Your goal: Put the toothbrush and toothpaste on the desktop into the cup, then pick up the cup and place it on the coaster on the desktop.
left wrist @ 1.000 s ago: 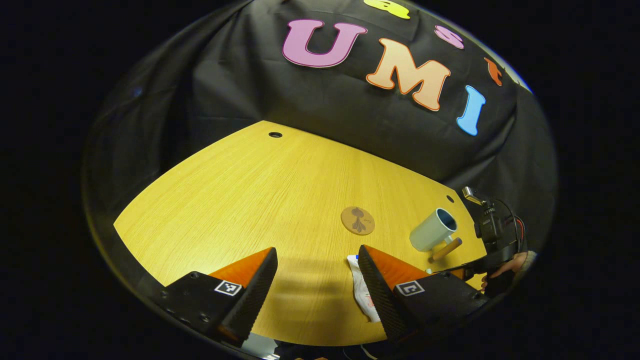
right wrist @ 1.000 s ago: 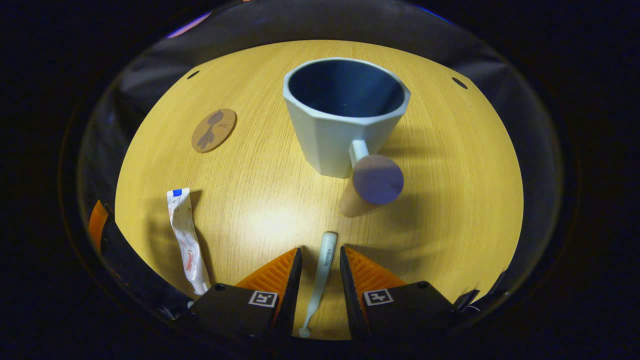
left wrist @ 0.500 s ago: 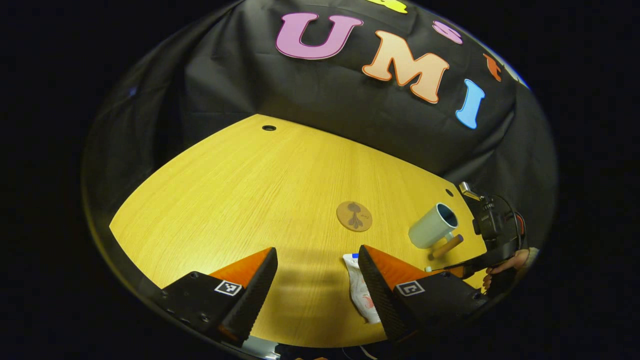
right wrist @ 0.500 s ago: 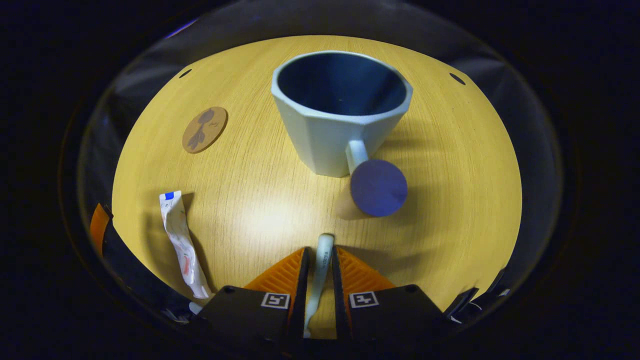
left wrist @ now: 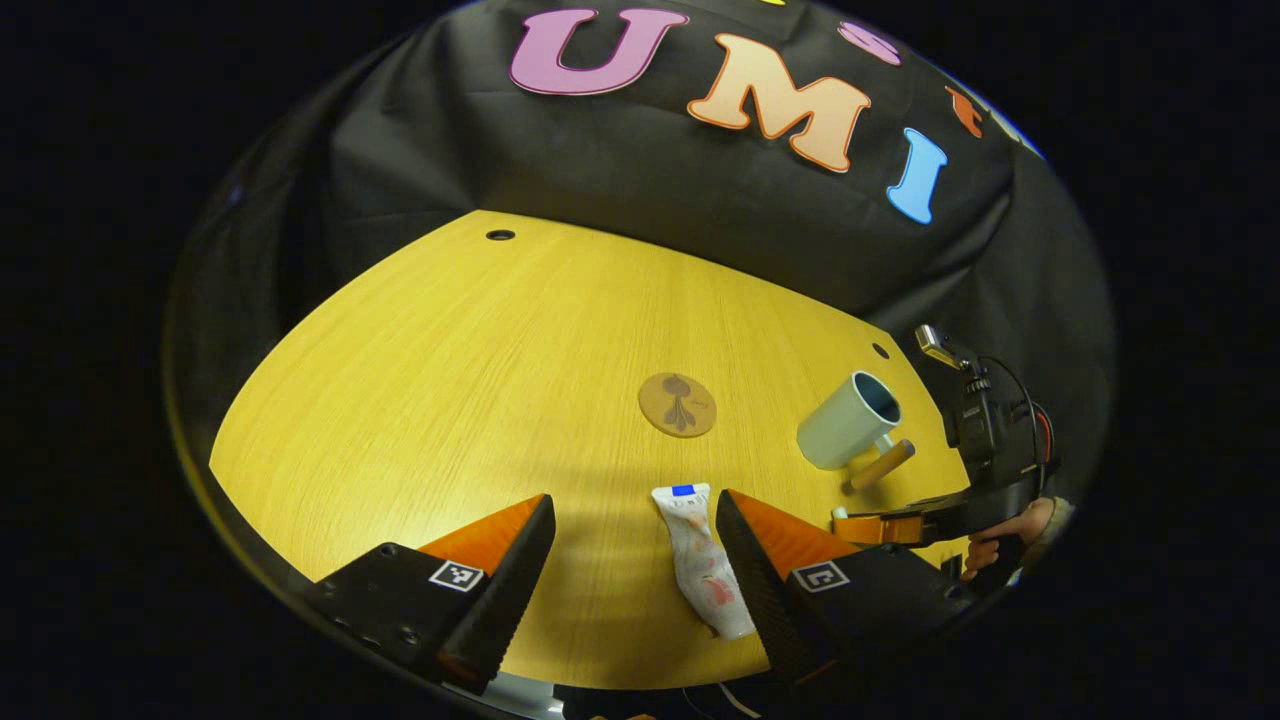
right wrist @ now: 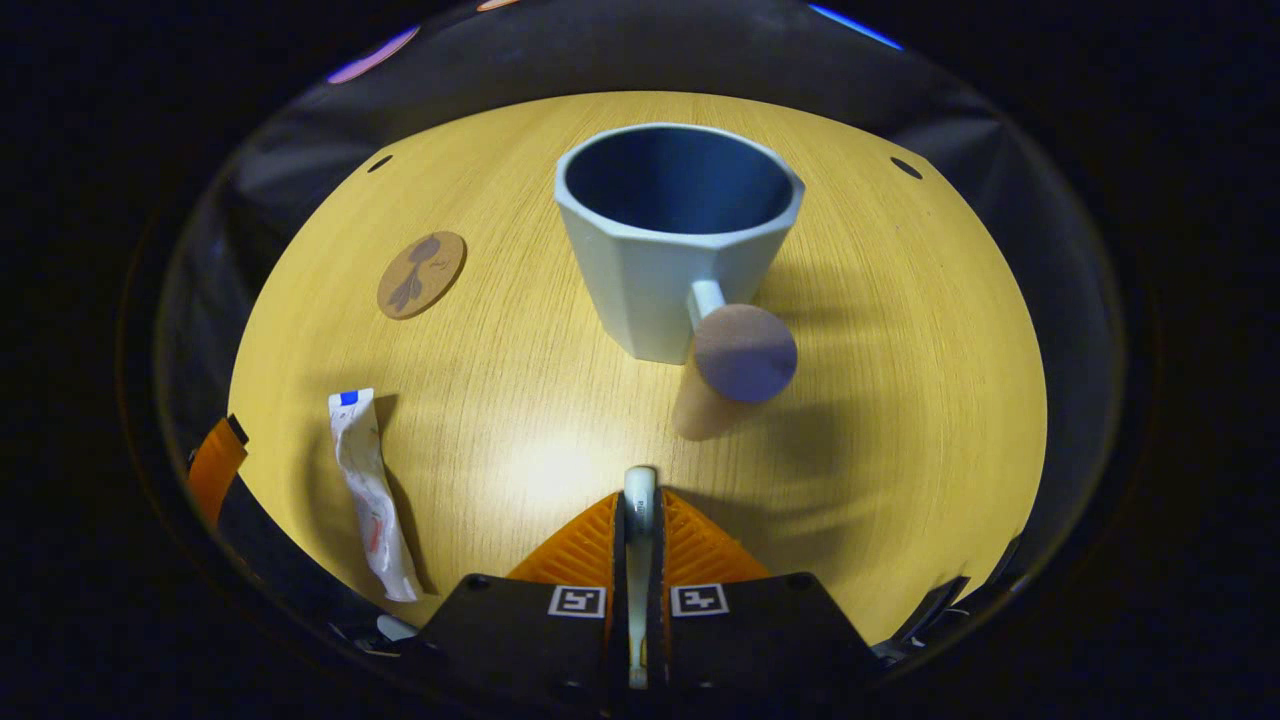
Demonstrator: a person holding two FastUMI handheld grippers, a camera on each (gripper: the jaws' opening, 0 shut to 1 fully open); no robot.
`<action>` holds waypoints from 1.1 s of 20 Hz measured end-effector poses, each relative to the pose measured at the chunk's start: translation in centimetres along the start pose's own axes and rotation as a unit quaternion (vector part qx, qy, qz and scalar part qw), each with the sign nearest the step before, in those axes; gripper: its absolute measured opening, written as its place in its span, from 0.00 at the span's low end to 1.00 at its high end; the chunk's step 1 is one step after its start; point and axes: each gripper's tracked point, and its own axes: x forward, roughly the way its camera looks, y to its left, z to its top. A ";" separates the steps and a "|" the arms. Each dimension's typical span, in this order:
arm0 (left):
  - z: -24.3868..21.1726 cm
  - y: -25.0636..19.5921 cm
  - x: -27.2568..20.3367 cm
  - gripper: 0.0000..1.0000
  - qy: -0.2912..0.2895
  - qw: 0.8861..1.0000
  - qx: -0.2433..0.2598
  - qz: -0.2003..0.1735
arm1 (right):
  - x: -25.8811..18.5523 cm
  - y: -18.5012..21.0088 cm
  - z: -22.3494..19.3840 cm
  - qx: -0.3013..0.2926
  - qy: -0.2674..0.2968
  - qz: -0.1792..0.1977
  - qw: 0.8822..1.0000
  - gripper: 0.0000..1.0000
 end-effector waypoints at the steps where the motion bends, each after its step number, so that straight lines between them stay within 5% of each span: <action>1: -0.3 -0.2 -0.2 0.95 0.012 1.000 0.000 -0.006 | 0.0 0.0 0.0 0.010 -0.001 0.004 1.000 0.10; 12: -3.9 -0.4 -2.7 0.95 0.147 0.989 0.021 -0.002 | -1.7 1.4 0.7 0.013 -0.060 0.088 0.994 0.06; 22: -5.3 -0.3 -4.0 0.91 0.245 0.967 -0.030 0.066 | -8.1 0.0 2.5 0.039 -0.164 0.139 0.976 0.06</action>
